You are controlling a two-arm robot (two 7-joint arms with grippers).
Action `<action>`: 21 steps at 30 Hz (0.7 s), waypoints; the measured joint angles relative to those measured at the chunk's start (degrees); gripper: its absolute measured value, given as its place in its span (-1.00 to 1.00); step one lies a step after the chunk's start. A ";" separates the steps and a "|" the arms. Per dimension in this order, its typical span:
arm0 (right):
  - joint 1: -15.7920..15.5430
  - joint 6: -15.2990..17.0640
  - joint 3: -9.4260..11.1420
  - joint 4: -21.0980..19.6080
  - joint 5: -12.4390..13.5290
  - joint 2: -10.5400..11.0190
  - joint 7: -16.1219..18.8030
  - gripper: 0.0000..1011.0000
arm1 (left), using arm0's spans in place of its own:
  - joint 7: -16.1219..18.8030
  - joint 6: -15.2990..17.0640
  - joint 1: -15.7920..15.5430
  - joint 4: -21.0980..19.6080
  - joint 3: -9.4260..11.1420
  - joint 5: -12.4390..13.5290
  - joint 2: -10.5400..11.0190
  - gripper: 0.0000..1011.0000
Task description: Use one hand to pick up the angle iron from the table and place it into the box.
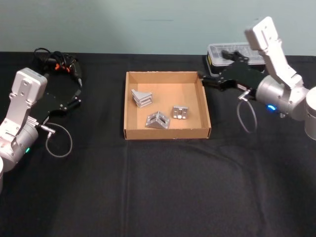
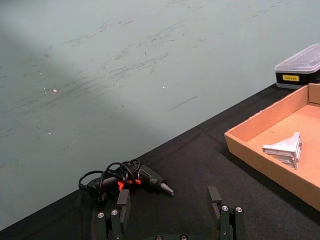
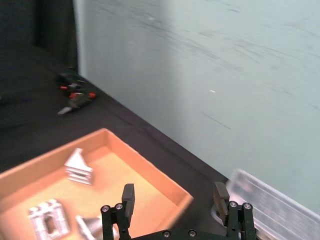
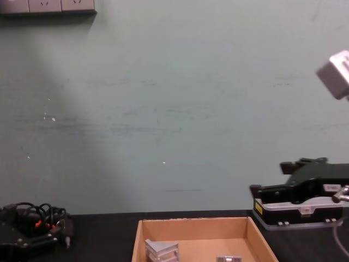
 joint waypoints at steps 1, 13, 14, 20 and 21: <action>0.00 0.00 0.00 0.00 0.00 0.00 0.00 0.99 | 0.00 0.00 0.00 0.00 0.00 0.00 0.00 0.98; -5.20 3.41 4.80 -3.31 -1.42 0.66 -6.66 0.99 | 0.00 0.00 0.00 0.00 0.00 0.01 0.00 0.98; -5.14 3.39 4.73 -3.31 -1.42 0.66 -6.61 0.99 | 0.00 0.00 0.00 0.00 0.00 0.01 0.00 0.98; -4.96 3.28 4.59 -3.24 -1.38 0.68 -6.51 0.99 | 0.00 0.00 0.00 0.00 0.00 0.01 0.00 0.98; -4.94 3.26 4.57 -3.23 -1.38 0.68 -6.48 0.99 | 0.00 0.00 0.00 0.00 0.00 0.01 0.00 0.98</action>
